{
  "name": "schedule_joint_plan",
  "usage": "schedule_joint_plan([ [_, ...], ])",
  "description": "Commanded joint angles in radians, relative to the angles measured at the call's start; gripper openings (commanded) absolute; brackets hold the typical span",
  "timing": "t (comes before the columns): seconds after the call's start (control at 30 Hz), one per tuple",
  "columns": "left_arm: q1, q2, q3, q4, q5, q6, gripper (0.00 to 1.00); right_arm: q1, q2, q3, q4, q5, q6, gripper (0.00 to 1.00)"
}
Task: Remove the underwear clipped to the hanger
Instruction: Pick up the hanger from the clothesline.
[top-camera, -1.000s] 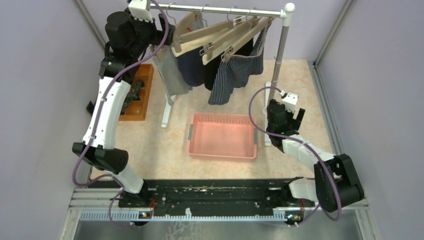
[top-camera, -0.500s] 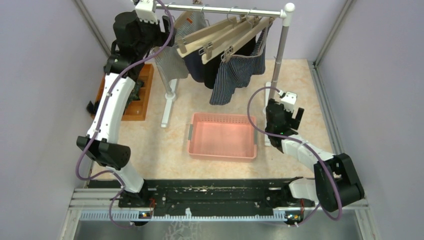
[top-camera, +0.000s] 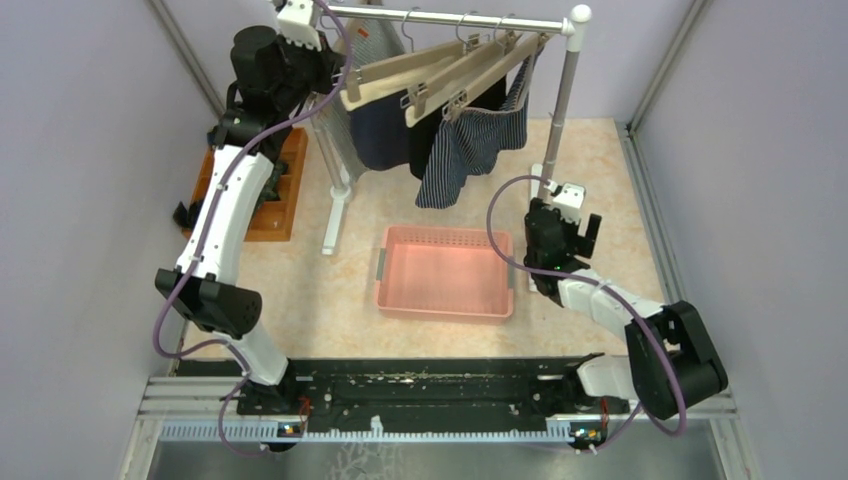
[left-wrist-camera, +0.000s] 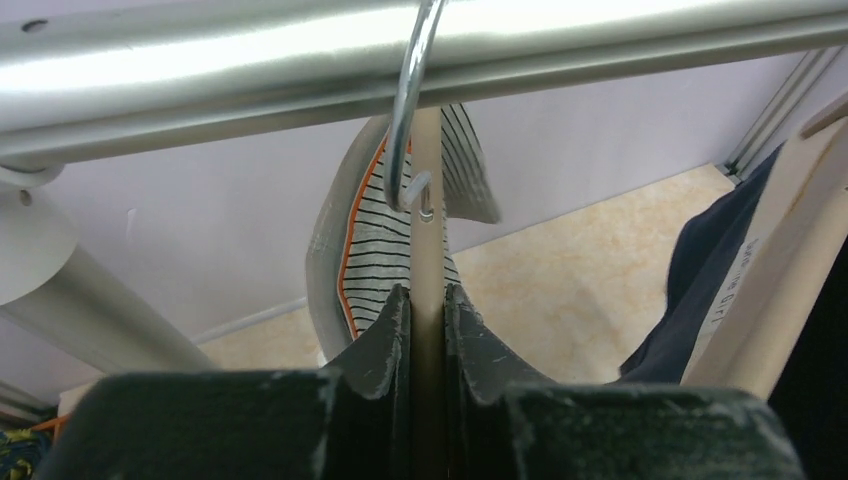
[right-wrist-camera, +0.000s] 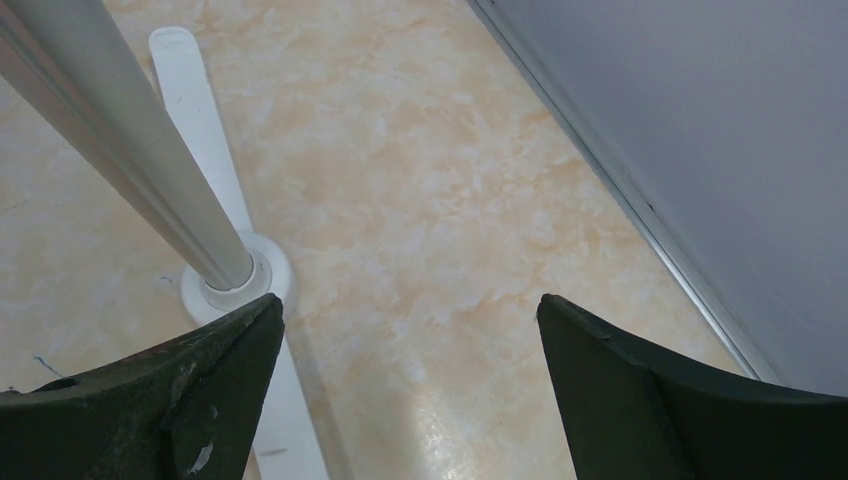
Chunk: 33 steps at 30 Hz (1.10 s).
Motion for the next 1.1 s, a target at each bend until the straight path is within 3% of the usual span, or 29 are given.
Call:
schedule_joint_plan([
  [0.0,-0.005,-0.036,-0.037,0.049,0.038,0.003,0.00,0.022,0.018,0.050,0.065,0.046,-0.027,0.99],
  [0.13,-0.005,-0.058,-0.043,0.044,0.039,0.014,0.13,0.028,0.034,0.059,0.062,0.050,-0.030,0.99],
  [0.2,-0.005,-0.078,-0.067,0.062,0.033,0.018,0.11,0.033,0.041,0.063,0.062,0.061,-0.031,0.99],
  [0.3,-0.005,-0.138,-0.153,0.155,0.015,0.011,0.00,0.038,0.049,0.066,0.063,0.069,-0.035,0.99],
  [0.67,-0.005,-0.271,-0.320,0.400,-0.009,0.020,0.00,0.041,0.048,0.061,0.077,0.056,-0.038,0.99],
  [0.83,-0.005,-0.205,-0.172,0.254,0.008,0.012,0.00,0.041,0.047,0.058,0.085,0.059,-0.045,0.99],
  [1.07,-0.006,-0.279,-0.246,0.164,-0.035,0.034,0.00,0.041,0.061,0.066,0.076,0.035,-0.046,0.99],
])
